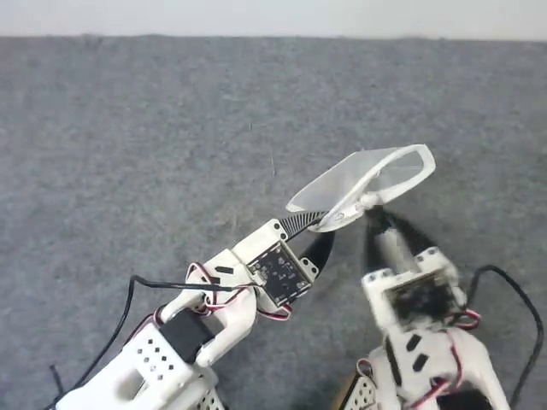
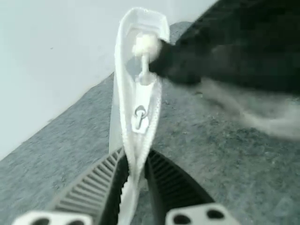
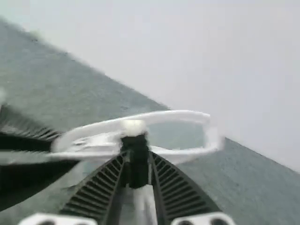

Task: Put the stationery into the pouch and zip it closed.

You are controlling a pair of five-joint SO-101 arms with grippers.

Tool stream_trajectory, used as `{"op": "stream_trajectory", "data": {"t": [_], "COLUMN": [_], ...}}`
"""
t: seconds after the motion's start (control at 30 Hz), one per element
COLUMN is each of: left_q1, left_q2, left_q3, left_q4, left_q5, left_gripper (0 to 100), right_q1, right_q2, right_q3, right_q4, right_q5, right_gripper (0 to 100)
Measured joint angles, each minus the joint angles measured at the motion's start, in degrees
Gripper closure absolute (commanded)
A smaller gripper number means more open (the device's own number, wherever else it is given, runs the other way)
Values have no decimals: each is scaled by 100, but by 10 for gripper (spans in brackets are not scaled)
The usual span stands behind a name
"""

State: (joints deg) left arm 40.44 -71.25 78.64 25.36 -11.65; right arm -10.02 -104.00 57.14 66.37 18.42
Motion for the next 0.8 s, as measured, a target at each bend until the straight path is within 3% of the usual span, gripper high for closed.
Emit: {"op": "stream_trajectory", "data": {"t": [0.13,0.5,0.7,0.8], "left_q1": [0,0,0,0], "left_q2": [0,0,0,0], "left_q3": [0,0,0,0], "left_q4": [9,18,18,18], "left_q5": [-35,-53,-53,-53], "left_gripper": [991,991,991,991], "right_q1": [387,387,387,290], "right_q2": [9,9,9,9], "right_q3": [35,70,-360,-563], "right_q4": [-237,-334,343,774], "right_q5": [-167,-211,-237,-237], "right_gripper": [993,991,777,768]}}
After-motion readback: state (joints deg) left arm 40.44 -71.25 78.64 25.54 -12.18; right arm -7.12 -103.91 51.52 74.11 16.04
